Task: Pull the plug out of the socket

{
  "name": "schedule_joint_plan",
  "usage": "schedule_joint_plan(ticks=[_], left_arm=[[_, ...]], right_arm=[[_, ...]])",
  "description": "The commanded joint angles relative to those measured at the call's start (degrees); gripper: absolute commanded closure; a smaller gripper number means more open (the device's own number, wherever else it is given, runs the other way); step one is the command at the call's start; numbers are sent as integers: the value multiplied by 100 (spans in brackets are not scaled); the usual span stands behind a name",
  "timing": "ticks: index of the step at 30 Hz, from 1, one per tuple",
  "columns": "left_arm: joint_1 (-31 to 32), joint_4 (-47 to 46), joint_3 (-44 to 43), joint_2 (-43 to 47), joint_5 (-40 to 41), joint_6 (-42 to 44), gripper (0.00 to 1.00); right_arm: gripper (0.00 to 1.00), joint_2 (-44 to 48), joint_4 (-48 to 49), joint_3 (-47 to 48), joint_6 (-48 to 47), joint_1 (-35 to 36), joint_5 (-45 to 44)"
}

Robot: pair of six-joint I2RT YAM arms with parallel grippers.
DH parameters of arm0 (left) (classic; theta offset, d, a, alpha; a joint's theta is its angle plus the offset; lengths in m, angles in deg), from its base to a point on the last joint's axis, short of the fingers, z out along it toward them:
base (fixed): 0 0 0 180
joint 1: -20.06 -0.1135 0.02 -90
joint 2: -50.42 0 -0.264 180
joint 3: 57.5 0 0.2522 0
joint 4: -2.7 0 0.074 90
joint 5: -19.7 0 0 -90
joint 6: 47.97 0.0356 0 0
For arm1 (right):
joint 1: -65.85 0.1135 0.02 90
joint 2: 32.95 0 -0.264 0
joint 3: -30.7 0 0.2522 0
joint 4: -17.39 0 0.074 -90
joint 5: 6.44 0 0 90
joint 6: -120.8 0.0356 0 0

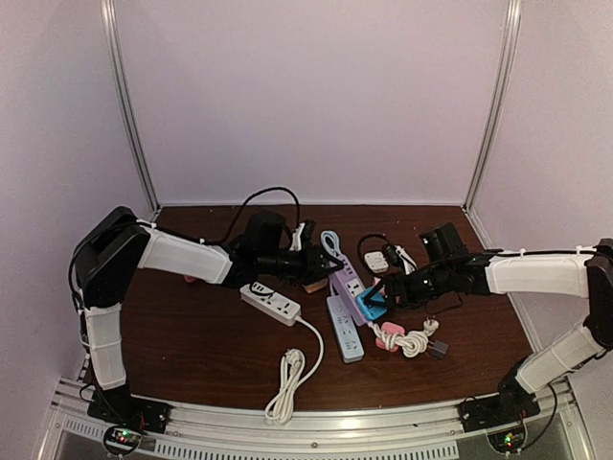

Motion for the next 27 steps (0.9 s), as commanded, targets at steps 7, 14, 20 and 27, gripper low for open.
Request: schedule_joint_plan(ticks=[7, 14, 20, 27], left_arm=[[20, -369, 54, 136, 45, -17, 100], [21, -349, 20, 112, 55, 4, 100], [21, -357, -9, 93, 41, -8, 100], [21, -370, -41, 57, 29, -30, 100]], right_arm=[[46, 420, 157, -63, 178, 4, 282], [51, 545, 191, -162, 239, 14, 324], [56, 470, 170, -153, 201, 35, 321], [59, 391, 100, -76, 100, 151, 268]])
